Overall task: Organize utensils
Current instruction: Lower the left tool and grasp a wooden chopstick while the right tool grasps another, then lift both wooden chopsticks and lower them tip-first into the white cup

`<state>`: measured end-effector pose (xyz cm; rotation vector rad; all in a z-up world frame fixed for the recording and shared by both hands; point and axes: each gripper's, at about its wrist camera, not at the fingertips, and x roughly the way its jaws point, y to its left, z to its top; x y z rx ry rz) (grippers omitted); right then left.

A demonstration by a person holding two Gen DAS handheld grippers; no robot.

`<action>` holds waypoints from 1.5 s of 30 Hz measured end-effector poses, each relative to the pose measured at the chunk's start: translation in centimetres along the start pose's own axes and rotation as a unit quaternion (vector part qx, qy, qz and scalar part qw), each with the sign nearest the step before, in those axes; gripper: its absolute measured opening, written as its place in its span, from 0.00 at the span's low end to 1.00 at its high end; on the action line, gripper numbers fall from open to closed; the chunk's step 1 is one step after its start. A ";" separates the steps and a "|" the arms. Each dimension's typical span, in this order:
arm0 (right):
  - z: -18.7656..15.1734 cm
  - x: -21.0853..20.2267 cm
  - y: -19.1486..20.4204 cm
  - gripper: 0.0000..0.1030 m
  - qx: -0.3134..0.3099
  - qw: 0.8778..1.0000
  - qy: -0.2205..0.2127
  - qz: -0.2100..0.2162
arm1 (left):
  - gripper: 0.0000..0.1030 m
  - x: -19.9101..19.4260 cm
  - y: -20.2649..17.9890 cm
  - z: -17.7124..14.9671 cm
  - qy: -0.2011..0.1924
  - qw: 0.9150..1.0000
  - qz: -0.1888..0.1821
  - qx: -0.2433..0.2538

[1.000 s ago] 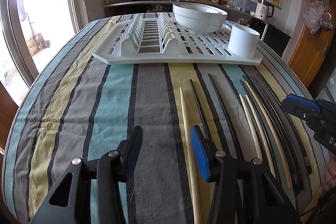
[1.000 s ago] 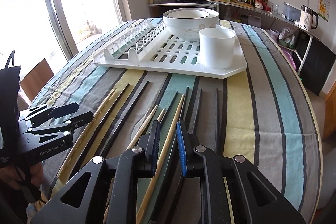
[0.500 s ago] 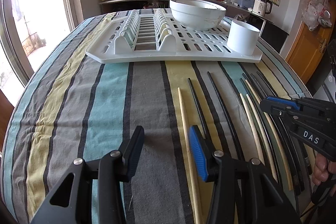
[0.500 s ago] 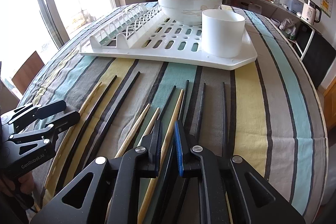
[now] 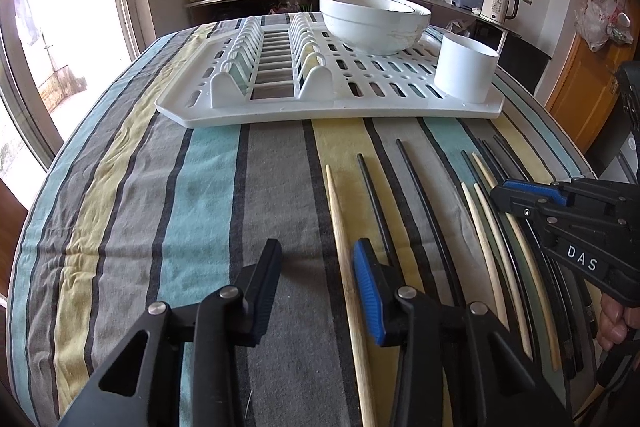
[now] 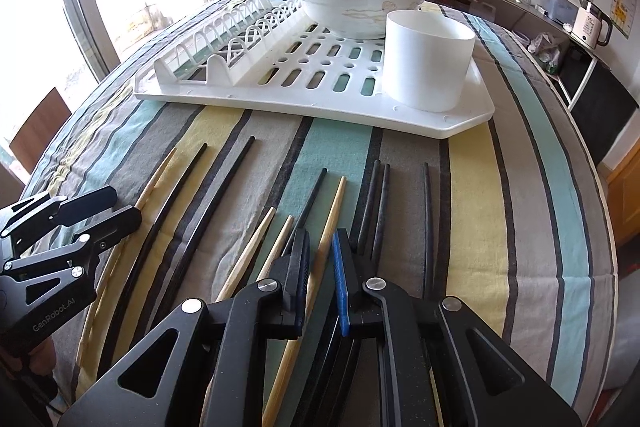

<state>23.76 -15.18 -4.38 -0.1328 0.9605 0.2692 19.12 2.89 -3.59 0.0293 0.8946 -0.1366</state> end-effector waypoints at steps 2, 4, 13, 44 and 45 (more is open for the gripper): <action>0.5 0.2 0.0 0.12 0.000 1.000 0.005 -0.001 | 0.36 0.2 0.0 0.4 0.006 1.000 -0.004 -0.001; 0.8 0.5 -0.1 0.12 0.002 1.000 0.010 0.002 | 0.31 0.5 0.0 0.8 0.012 1.000 -0.007 -0.002; 1.7 0.9 -0.5 0.06 0.005 0.999 0.018 0.027 | 0.07 1.6 -1.4 2.2 0.029 0.999 -0.003 0.036; 0.0 -14.8 -1.1 0.05 0.022 0.979 -0.184 0.085 | 0.06 -12.4 -0.7 4.4 -0.127 0.990 -0.050 0.026; 0.0 -14.9 -1.2 0.05 0.023 0.979 -0.186 0.085 | 0.06 -12.5 -0.7 4.3 -0.129 0.990 -0.050 0.025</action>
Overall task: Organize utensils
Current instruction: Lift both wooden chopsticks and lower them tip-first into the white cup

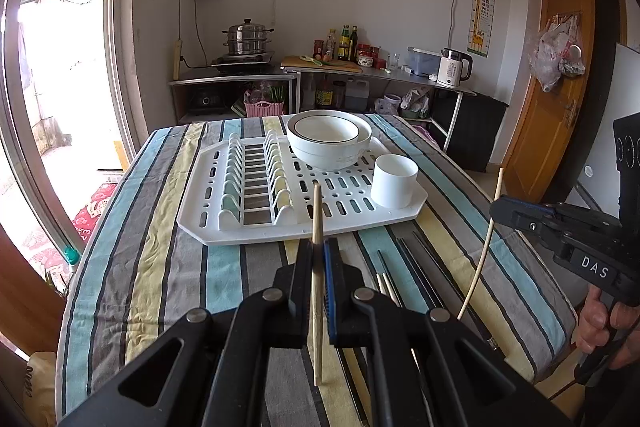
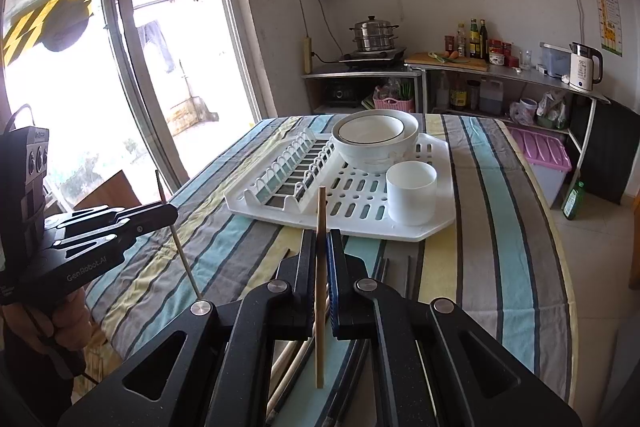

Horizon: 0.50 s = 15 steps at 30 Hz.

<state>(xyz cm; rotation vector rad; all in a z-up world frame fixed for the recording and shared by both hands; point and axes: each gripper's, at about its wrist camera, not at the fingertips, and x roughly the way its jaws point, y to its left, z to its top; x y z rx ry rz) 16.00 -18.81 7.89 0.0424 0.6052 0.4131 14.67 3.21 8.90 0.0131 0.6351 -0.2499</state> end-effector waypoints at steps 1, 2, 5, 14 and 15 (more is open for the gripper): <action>0.1 -0.1 -0.1 0.05 0.000 1.000 -0.002 0.000 | 0.06 -0.2 0.0 0.0 -0.001 1.000 0.000 0.000; 0.2 -0.2 -0.1 0.05 0.000 1.000 -0.005 0.000 | 0.06 -0.3 0.0 0.1 -0.003 1.000 -0.001 -0.001; 0.7 -0.7 -0.5 0.05 0.002 1.000 -0.014 0.000 | 0.06 -0.8 -0.3 0.8 -0.012 1.000 -0.005 0.000; 4.1 -0.7 -3.8 0.05 0.015 0.999 -0.042 -0.021 | 0.06 1.6 -2.0 5.2 -0.024 0.998 -0.050 -0.007; 4.6 -0.6 -4.3 0.05 0.018 0.998 -0.047 -0.022 | 0.06 2.2 -2.4 5.9 -0.025 0.998 -0.056 -0.007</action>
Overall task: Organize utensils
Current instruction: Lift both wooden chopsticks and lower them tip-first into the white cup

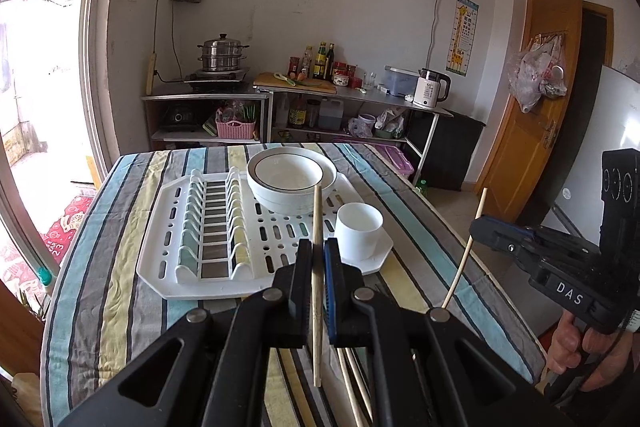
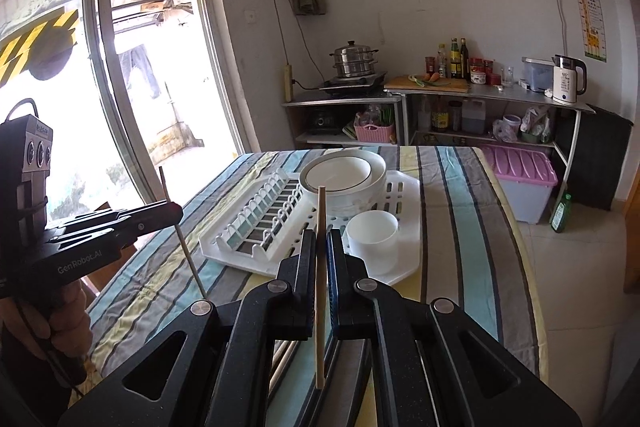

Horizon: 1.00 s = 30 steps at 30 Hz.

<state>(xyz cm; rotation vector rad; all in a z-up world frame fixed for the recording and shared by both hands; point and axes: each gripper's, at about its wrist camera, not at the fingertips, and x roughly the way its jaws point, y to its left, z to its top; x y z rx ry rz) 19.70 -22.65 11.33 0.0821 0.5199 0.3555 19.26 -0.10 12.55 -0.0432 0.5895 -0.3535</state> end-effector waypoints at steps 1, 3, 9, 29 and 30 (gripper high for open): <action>0.5 0.1 -0.6 0.05 0.003 1.000 -0.005 -0.002 | 0.06 0.6 -0.3 0.7 -0.001 1.000 -0.005 -0.001; 1.7 0.6 -1.7 0.05 0.012 1.000 -0.012 -0.004 | 0.06 1.7 -0.9 2.0 -0.002 1.000 -0.013 -0.002; 5.4 2.1 -4.1 0.05 0.029 0.999 -0.039 -0.007 | 0.06 4.6 -2.1 6.3 -0.018 0.999 -0.031 -0.011; 8.2 11.3 -8.2 0.05 0.066 0.997 -0.036 -0.006 | 0.06 15.7 -1.3 10.3 -0.004 0.996 -0.052 -0.067; 7.8 11.9 -8.3 0.05 0.068 0.997 -0.029 -0.006 | 0.06 16.3 -1.2 10.1 0.003 0.996 -0.052 -0.071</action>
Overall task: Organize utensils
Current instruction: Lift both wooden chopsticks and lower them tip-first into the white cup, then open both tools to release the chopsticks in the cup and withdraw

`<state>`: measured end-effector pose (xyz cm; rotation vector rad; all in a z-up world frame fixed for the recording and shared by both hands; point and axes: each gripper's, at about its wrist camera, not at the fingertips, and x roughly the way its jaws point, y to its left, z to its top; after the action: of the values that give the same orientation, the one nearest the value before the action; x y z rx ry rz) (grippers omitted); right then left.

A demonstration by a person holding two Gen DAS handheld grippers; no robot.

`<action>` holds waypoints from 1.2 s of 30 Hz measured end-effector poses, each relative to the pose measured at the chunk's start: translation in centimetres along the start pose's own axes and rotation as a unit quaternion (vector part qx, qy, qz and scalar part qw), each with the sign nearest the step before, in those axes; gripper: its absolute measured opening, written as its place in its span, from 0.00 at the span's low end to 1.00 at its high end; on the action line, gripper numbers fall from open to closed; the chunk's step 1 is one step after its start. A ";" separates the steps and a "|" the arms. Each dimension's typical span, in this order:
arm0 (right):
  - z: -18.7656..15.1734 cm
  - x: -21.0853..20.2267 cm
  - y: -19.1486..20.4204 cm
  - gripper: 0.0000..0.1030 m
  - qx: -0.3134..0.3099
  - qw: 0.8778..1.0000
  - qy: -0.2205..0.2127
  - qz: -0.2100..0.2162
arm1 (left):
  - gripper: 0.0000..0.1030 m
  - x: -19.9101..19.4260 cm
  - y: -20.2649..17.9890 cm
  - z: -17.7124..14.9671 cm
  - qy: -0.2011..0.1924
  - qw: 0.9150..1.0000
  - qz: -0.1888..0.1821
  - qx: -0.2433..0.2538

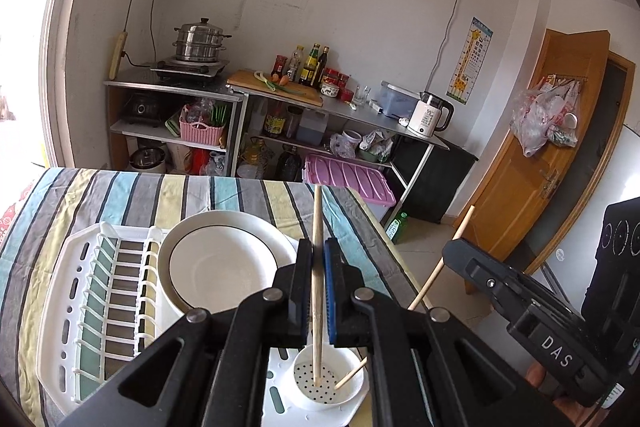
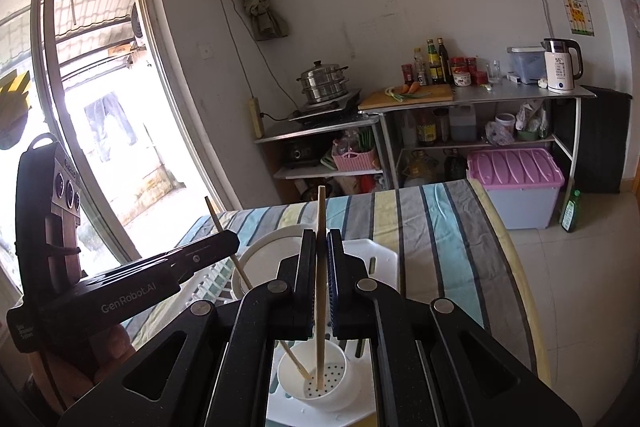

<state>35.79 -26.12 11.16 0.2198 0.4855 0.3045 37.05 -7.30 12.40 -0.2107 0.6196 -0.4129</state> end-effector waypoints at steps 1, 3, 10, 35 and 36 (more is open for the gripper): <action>-0.3 0.4 -0.1 0.05 0.002 1.000 0.006 0.000 | 0.06 0.4 0.2 -0.2 0.006 1.000 0.000 -0.003; -1.0 1.2 -0.2 0.05 0.003 1.000 0.019 0.000 | 0.06 1.2 0.6 -0.8 0.016 1.000 0.002 -0.007; -2.1 2.5 -0.9 0.05 0.008 0.999 0.043 -0.008 | 0.07 2.6 1.6 -2.0 0.044 0.999 0.019 -0.013; -4.1 -3.8 -0.2 0.16 -0.001 0.999 0.033 -0.022 | 0.24 -4.1 2.0 -5.7 0.021 0.998 0.057 0.022; -4.5 -4.7 0.2 0.16 -0.004 0.999 0.029 -0.017 | 0.24 -5.0 1.9 -6.2 0.018 0.998 0.060 0.028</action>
<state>29.62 -26.89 9.34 0.1956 0.5456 0.2798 30.25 -3.86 9.45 -0.1126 0.6519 -0.3188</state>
